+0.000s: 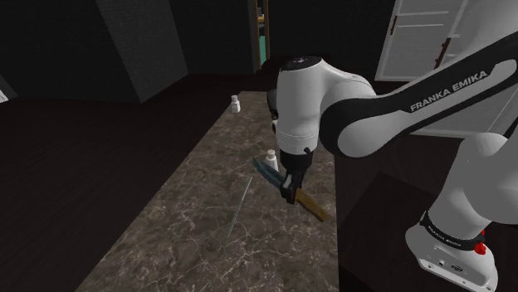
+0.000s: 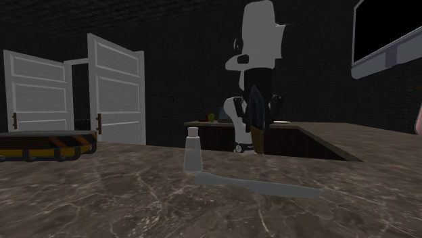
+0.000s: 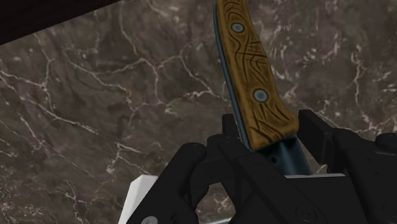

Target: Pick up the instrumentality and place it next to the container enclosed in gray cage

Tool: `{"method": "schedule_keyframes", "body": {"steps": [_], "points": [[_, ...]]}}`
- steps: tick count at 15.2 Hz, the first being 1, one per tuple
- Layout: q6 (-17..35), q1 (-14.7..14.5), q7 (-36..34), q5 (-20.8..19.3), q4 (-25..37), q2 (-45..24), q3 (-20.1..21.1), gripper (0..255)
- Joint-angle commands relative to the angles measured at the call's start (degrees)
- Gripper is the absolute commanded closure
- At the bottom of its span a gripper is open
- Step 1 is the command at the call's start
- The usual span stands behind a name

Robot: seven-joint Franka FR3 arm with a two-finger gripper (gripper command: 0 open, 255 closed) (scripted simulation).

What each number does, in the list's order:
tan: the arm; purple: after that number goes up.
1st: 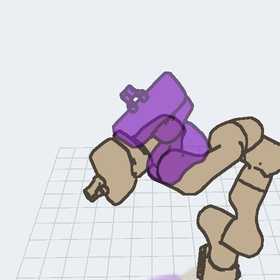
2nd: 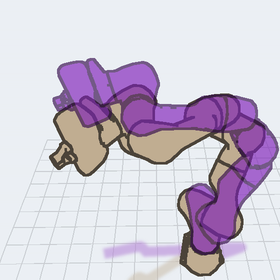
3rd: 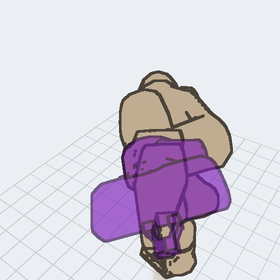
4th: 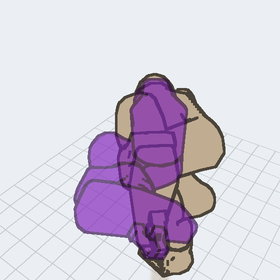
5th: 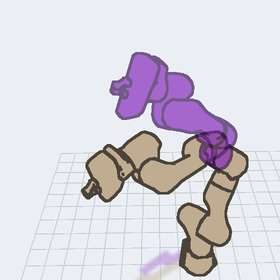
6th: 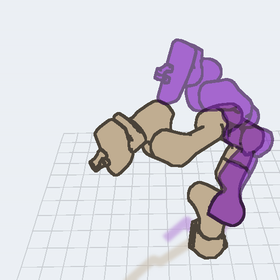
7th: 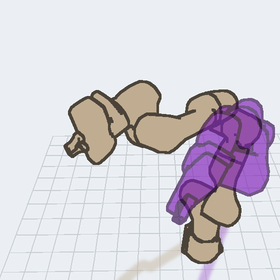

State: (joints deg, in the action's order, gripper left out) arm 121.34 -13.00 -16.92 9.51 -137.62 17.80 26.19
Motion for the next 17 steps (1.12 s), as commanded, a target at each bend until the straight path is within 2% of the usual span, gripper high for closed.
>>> {"method": "schedule_keyframes", "body": {"steps": [1,12,17], "points": [[-1.82,0.06,0.15,-0.02,1.31,0.51,-0.3,255],[-10.25,0.11,0.5,0.04,7.27,3.07,-1.55,255],[-10.2,2.86,7.62,-1.56,5.98,3.71,-6.67,255]]}}
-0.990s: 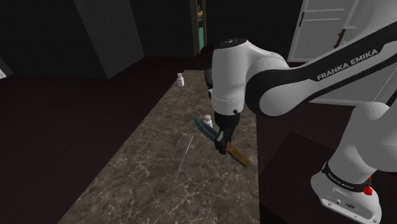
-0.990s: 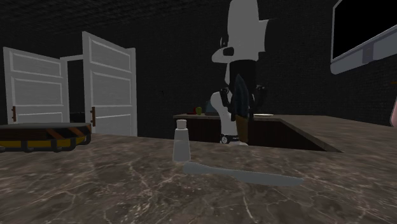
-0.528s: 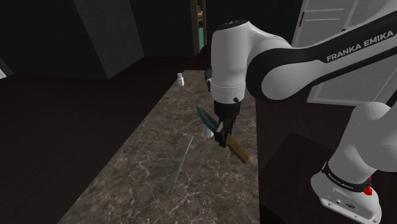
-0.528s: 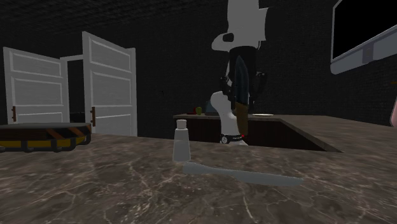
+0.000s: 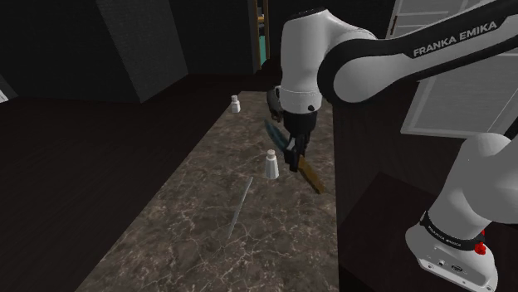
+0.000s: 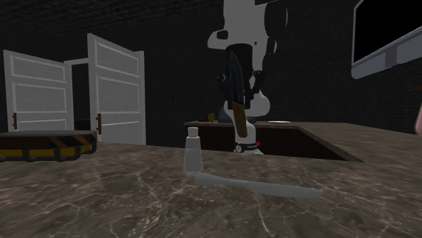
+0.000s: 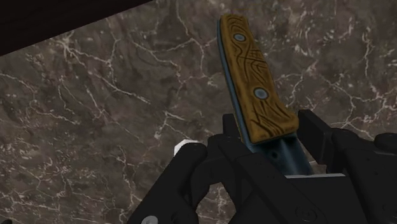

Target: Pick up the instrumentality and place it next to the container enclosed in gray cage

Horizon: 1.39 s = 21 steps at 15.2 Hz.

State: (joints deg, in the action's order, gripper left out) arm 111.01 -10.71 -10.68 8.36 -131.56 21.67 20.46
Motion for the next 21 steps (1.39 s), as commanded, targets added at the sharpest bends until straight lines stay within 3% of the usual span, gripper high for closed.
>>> {"method": "schedule_keyframes", "body": {"steps": [1,11,21], "points": [[0.15,1.16,2.76,-0.8,-0.15,-0.22,-1.93,255],[0.55,7.3,15.84,-4.97,2.75,-4.29,-11.14,255],[0.22,13.0,27.88,-7.74,12.15,-13.62,-18.91,255]]}}
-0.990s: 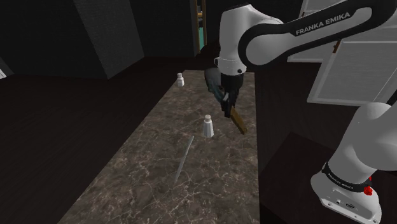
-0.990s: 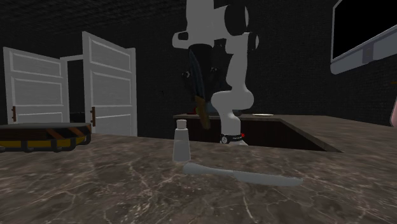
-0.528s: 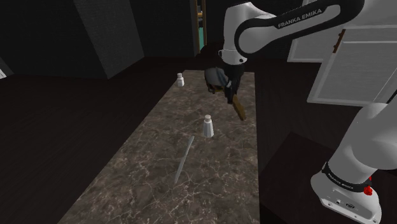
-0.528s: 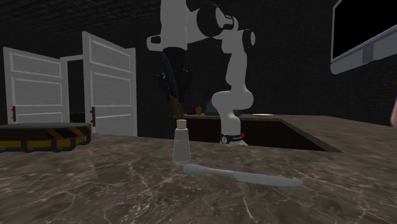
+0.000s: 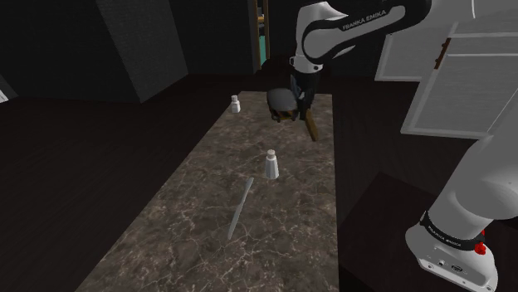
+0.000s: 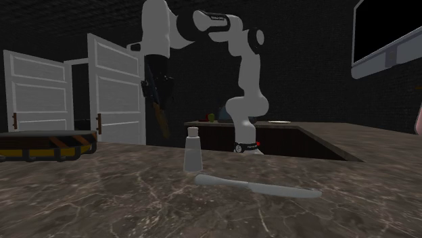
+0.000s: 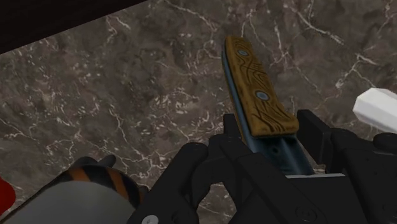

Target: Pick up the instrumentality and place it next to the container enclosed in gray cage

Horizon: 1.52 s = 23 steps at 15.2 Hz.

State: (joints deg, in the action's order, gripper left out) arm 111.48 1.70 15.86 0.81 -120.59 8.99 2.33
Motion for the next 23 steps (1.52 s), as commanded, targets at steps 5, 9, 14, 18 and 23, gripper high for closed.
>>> {"method": "schedule_keyframes", "body": {"steps": [5,9,14,18,23], "points": [[2.62,1.31,2.9,-0.34,0.56,-3.2,-1.67,255],[5.67,1.31,2.91,-0.34,-1.61,-4.07,-1.66,255],[9.48,1.31,2.92,-0.34,-4.06,-5.44,-1.65,255],[12.53,1.32,2.93,-0.35,-5.8,-6.76,-1.63,255],[16.35,1.3,2.94,-0.35,-7.7,-8.67,-1.63,255]]}}
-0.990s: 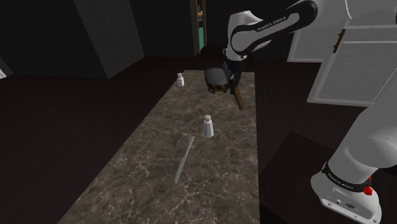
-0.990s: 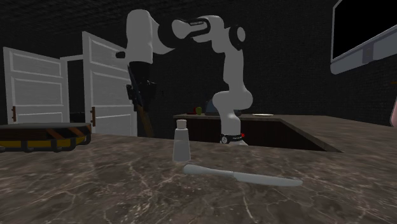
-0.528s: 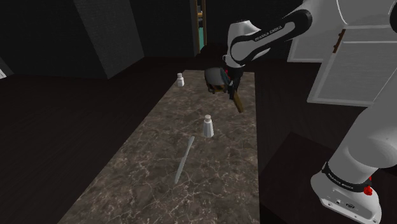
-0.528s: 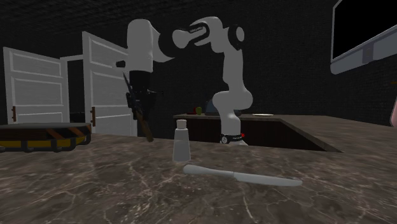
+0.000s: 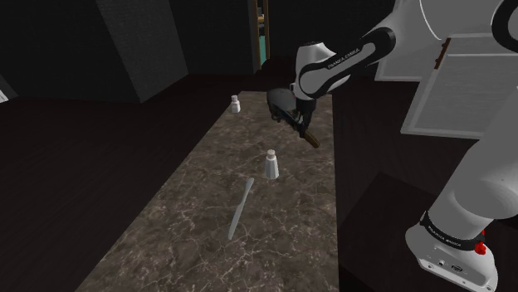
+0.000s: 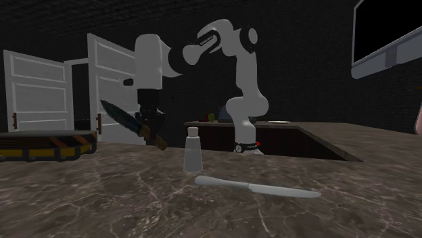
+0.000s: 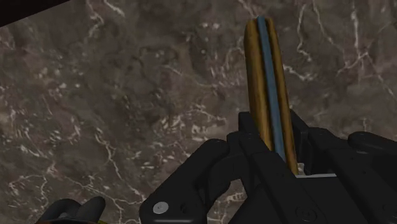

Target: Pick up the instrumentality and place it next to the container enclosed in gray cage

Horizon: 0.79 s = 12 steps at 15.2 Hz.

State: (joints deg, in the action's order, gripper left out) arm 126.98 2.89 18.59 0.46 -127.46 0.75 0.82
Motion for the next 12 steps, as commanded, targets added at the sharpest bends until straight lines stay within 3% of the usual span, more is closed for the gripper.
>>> {"method": "schedule_keyframes", "body": {"steps": [1,4,12], "points": [[1.61,0.12,0.21,0.0,-1.17,-0.85,-0.12,255],[4.06,0.13,0.22,-0.01,-2.19,-2.27,-0.09,255],[4.06,0.16,0.22,-0.01,-2.19,-2.27,-0.07,255]]}}
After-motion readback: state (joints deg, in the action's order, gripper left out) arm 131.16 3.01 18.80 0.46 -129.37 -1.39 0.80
